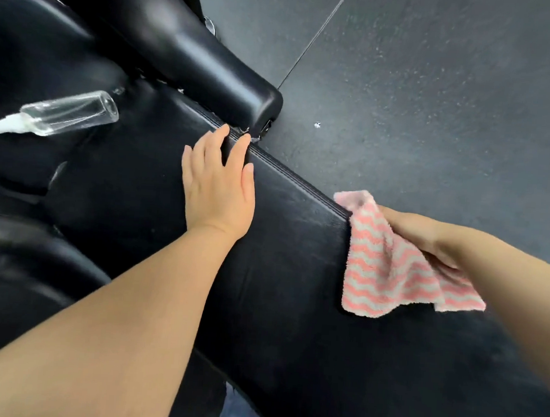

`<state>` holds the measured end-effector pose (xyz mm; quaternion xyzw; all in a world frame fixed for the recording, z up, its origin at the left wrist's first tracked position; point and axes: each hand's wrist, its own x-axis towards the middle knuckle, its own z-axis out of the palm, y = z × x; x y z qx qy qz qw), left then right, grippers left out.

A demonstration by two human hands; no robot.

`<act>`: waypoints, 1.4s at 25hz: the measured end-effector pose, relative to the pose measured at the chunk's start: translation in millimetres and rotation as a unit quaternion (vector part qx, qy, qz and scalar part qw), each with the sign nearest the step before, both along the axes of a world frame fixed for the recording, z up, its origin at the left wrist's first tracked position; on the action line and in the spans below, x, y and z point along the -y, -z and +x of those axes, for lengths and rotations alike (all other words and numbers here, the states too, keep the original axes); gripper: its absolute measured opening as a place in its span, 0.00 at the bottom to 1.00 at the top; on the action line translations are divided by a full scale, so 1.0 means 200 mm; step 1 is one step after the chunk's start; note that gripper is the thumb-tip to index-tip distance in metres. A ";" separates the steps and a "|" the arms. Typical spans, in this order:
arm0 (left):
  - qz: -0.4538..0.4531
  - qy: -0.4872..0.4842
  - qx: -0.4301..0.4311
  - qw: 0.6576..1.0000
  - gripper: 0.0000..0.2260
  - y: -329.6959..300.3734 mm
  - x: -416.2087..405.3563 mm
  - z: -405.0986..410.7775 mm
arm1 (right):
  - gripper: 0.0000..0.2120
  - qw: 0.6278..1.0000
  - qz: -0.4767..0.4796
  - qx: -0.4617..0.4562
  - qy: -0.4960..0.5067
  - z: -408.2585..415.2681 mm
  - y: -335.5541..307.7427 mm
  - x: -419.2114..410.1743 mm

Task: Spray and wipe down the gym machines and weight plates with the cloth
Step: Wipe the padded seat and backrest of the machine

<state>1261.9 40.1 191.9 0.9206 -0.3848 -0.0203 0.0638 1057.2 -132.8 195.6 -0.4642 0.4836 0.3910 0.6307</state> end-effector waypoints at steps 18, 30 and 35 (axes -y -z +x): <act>-0.022 0.002 -0.001 1.000 0.21 0.02 -0.01 0.01 | 0.44 0.981 -0.078 0.140 -0.112 -0.07 -0.21 0.01; -0.017 0.004 0.033 0.999 0.21 0.06 -0.01 0.01 | 0.18 0.966 -0.137 0.218 0.017 0.55 -0.17 -0.17; -0.019 -0.007 0.031 0.999 0.24 0.05 0.00 0.01 | 0.12 0.936 -0.156 0.315 -0.011 0.87 -0.15 -0.24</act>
